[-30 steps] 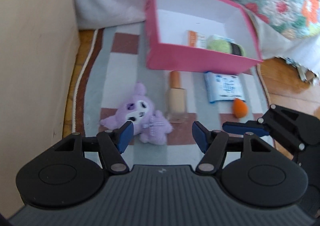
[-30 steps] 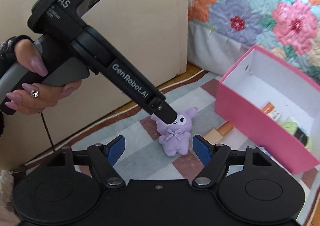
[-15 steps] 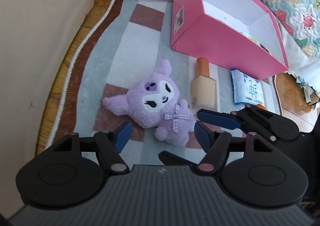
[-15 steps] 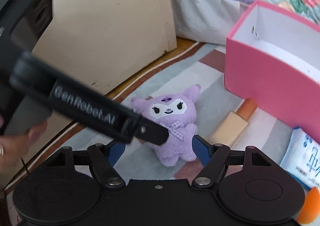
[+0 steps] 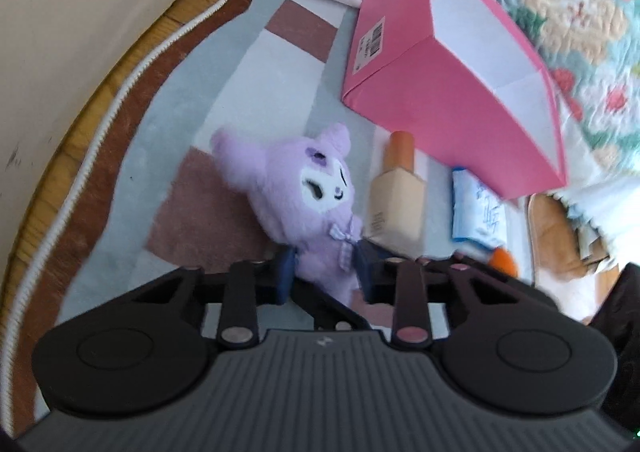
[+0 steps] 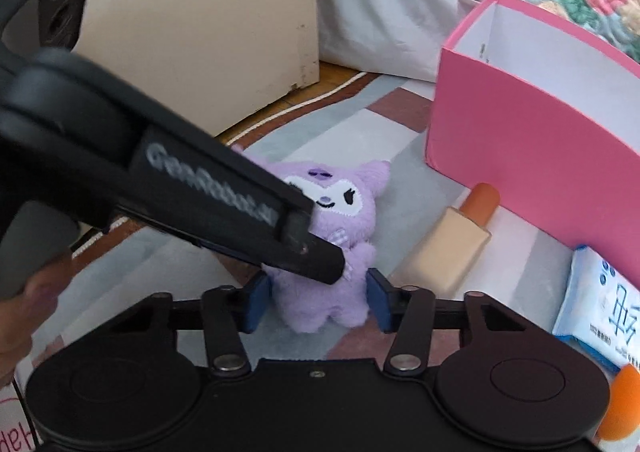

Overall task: Organize objects
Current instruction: 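Move both grippers toward the purple plush toy, then close both grippers on the purple plush toy, then lift the plush toy with both grippers and carry it into the pink box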

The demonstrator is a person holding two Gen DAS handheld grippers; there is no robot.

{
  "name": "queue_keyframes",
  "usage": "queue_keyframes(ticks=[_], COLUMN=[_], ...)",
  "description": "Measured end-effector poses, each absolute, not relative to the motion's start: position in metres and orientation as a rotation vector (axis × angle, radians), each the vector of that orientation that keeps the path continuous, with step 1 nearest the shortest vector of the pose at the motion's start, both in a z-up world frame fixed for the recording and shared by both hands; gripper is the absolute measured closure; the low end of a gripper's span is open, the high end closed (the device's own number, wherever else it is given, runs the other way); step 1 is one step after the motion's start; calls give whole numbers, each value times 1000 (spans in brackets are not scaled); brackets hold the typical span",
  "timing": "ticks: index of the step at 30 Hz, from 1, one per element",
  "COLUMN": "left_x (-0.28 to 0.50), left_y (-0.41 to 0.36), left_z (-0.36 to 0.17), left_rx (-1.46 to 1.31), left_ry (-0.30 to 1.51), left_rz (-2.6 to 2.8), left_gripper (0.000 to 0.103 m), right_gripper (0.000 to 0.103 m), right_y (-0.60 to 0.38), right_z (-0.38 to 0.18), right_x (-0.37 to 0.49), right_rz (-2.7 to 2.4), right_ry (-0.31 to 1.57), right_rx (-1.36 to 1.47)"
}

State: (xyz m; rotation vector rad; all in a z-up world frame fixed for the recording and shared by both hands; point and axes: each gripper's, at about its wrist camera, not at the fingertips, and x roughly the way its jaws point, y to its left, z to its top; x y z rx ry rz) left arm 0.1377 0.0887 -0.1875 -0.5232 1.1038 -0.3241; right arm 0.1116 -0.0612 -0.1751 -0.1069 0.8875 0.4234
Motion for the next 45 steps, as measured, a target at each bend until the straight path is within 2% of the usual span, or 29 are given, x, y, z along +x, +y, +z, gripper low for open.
queue_keyframes(ticks=[7,14,26,35,45], left_x=[119,88,44,46,80], left_y=[80,82,62,17,-3], left_z=[-177,-164,-79,-20,31], left_rx=[-485,-476,-377,-286,-313], left_ry=[1120,1162,1106,1034,982], left_rz=[-355,-354,-470,-587,-629], left_gripper=[76,76,77,76,76], right_gripper=[58,58,58,58,58], right_y=[-78,-75,-82,-116,-136], right_z=[-167,-154,-71,-16,27], right_x=[93,62,15,-2,18], right_rz=[413,446,415,267,196], right_ry=[934,942,864,804,721], right_rx=[26,27,-96,-67,-43])
